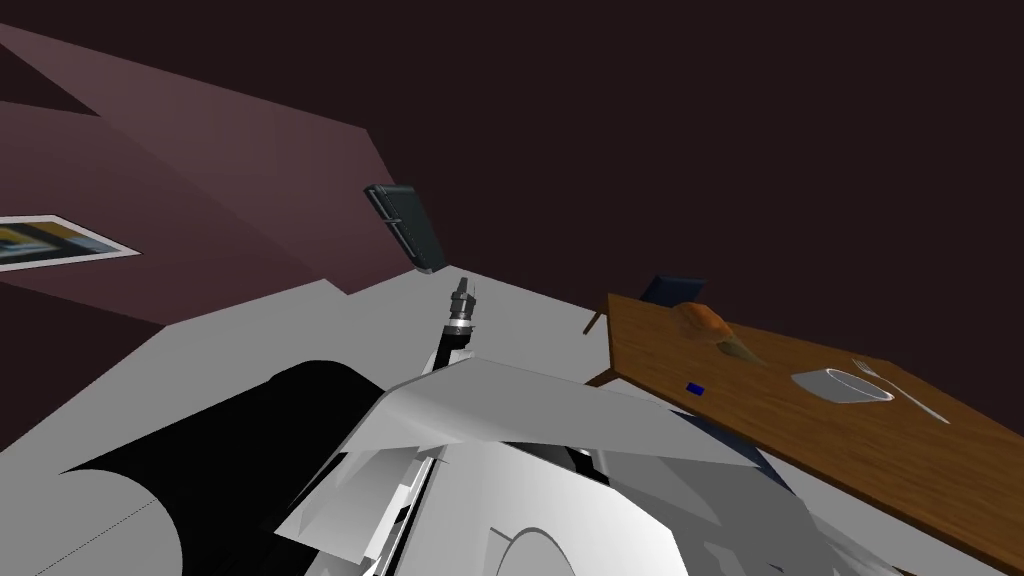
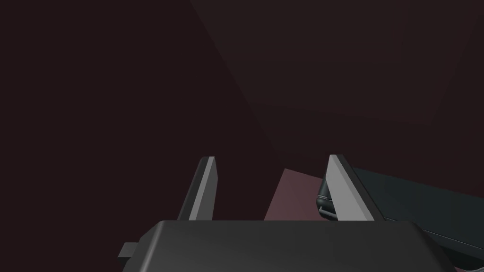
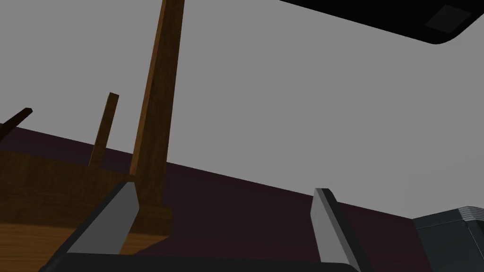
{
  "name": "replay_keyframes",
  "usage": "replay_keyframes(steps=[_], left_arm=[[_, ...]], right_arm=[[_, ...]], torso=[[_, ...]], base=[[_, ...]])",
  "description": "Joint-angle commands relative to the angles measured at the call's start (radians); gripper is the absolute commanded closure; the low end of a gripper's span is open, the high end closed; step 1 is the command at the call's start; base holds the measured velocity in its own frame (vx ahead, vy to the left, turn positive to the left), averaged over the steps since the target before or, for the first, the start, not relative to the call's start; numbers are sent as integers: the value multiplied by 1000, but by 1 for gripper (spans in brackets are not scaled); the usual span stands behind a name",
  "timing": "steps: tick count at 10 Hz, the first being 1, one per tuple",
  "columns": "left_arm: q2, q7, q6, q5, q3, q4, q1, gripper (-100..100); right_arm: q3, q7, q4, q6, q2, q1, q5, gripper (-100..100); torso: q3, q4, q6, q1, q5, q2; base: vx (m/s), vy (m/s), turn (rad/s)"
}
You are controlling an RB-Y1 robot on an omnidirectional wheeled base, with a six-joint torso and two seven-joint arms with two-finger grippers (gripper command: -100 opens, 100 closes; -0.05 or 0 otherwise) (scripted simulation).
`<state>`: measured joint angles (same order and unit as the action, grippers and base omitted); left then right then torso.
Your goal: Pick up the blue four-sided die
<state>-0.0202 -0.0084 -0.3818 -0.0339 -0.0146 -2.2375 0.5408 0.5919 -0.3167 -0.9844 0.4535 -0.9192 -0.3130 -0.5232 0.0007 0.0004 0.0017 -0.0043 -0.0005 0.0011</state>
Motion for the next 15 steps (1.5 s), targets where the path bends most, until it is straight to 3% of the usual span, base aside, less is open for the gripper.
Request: replay_keyframes(steps=[1,2,3,5,6,7,9,10,11,13,15], left_arm=[[0,0,0,0,0,0,0,0],[0,0,0,0,0,0,0,0],[0,0,0,0,0,0,0,0],[0,0,0,0,0,0,0,0],[0,0,0,0,0,0,0,0],[0,0,0,0,0,0,0,0],[0,0,0,0,0,0,0,0],[0,0,0,0,0,0,0,0],[0,0,0,0,0,0,0,0],[0,0,0,0,0,0,0,0],[0,0,0,0,0,0,0,0]], right_arm=[[1,0,29,2,-7,0,-6,-100],[1,0,29,2,-7,0,-6,-100],[17,0,68,8,-31,5,-41,-100],[17,0,90,8,-31,5,-41,-100],[31,1,134,13,-53,10,-76,-100],[31,1,148,13,-53,10,-76,-100],[54,5,249,23,-91,23,-141,-100],[54,5,249,23,-91,23,-141,-100],[64,7,290,28,-106,30,-171,-100],[64,7,285,28,-106,30,-171,-100],[80,12,364,35,-129,45,-224,-100]], torso=[[0,0,0,0,0,0],[0,0,0,1,0,0],[0,0,0,3,0,0],[0,0,0,1,0,0],[0,0,0,2,0,0],[0,0,-1,1,0,-1],[-1,0,-1,0,0,-1],[-1,0,-1,-2,0,-2],[-2,0,-1,-2,-1,-3],[-2,0,0,-1,-1,-3],[-1,0,-1,1,0,-3]], base=[[0,-32,-63],[0,-9,-29],[3,-26,281],[1,-36,62],[4,-42,190],[9,-45,191],[22,-79,284],[35,-93,136],[32,-89,244],[20,-55,50],[35,-84,274]])
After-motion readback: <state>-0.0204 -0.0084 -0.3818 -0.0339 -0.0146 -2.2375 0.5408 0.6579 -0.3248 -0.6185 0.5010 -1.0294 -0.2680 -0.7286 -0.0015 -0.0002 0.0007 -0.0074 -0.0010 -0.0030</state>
